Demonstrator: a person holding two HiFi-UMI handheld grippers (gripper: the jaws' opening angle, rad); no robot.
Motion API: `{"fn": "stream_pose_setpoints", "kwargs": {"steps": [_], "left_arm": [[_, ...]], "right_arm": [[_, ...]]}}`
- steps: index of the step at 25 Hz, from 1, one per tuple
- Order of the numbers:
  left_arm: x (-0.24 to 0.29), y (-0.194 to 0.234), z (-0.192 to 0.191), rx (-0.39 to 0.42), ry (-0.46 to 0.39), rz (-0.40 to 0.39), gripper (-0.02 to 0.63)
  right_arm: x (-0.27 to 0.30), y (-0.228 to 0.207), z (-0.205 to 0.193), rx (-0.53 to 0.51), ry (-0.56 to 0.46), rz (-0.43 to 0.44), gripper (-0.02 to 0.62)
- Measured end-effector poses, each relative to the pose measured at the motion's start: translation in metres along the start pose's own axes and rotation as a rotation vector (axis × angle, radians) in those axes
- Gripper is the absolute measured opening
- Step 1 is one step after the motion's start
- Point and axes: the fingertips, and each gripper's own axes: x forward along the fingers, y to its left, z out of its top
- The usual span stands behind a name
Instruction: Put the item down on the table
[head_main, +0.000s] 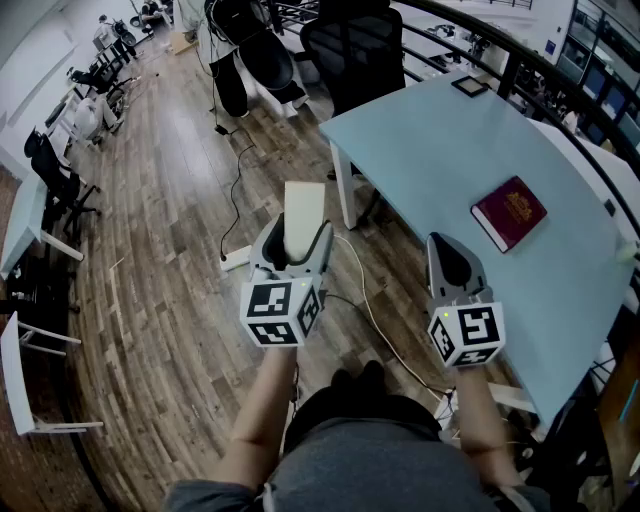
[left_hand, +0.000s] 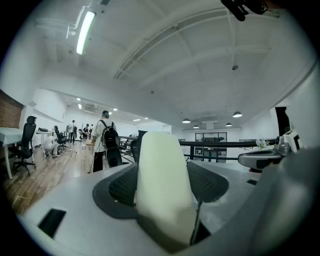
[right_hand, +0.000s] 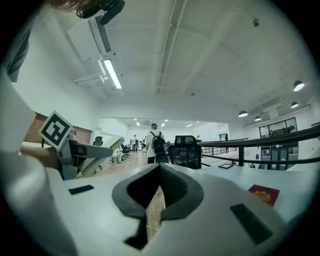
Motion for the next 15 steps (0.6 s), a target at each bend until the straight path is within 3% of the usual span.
{"fn": "stream_pose_setpoints", "kwargs": {"steps": [15], "left_arm": [[0.018, -0.011, 0.001, 0.007, -0.004, 0.015, 0.31]], "right_arm": [[0.012, -0.015, 0.003, 0.021, -0.031, 0.036, 0.003]]}}
